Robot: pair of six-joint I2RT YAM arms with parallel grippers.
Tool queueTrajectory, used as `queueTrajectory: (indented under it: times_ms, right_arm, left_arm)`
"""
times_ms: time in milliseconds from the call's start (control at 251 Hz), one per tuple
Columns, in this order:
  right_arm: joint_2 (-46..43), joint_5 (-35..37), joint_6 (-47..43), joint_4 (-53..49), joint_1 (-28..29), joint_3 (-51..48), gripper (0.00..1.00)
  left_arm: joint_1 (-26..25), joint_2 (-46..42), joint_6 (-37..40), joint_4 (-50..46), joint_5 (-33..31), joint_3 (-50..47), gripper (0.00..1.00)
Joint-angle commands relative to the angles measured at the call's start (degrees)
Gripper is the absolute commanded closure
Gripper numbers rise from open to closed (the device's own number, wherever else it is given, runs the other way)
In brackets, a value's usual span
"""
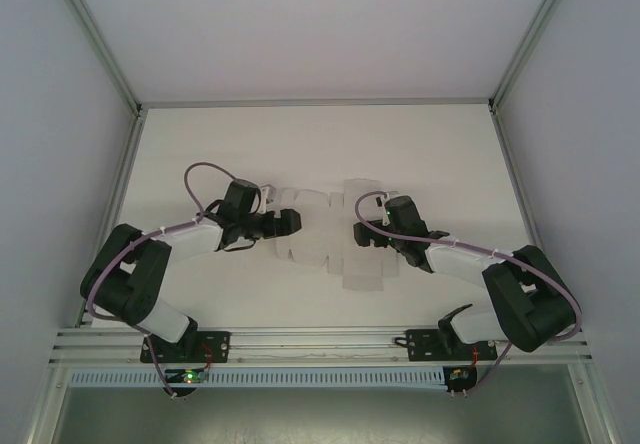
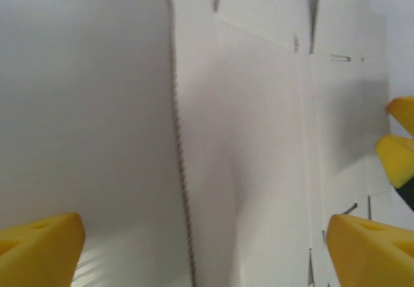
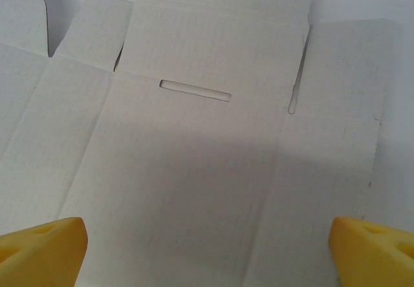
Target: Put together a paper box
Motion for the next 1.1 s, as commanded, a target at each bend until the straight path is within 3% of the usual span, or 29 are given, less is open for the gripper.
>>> queueTrajectory:
  times_ms: [0,247,375,619,742,870,1097]
  right_arm:
    - [0.51,1.13,0.54,0.37,0.00,0.53,0.04]
    - [0.60,1.38,-0.37,0.41,-0.10,0.43,0.04]
    - [-0.94,1.55,-0.46,-0.30,-0.13,0.68,0.04]
    - [-12.44,2.32,-0.60,-6.34,-0.58,1.78,0.02]
    - [-21.06,0.47,0.19,-9.94,-2.52,1.58,0.02]
    - [-29.30,-6.78,2.42,-10.67,-7.60,-0.54,0.02]
    - [-35.25,-29.75,8.53,-2.04,-18.90,-4.47,0.05]
  left_arm:
    - [-1.16,2.34,-0.36,2.91,2.15,2.83,0.13]
    - [-1.62,5.76,-2.28,7.69,4.79,4.90,0.61]
    - [-2.19,2.46,-0.46,5.69,2.47,4.76,1.00]
    - [-2.34,-7.95,0.14,6.16,-0.44,0.96,1.00]
    - [-2.35,-14.42,-0.44,6.71,1.16,-0.54,1.00]
    - [-2.43,-21.51,-1.91,8.39,4.55,-1.38,1.00]
    - [-2.45,-33.34,-3.43,6.42,5.21,-0.41,1.00]
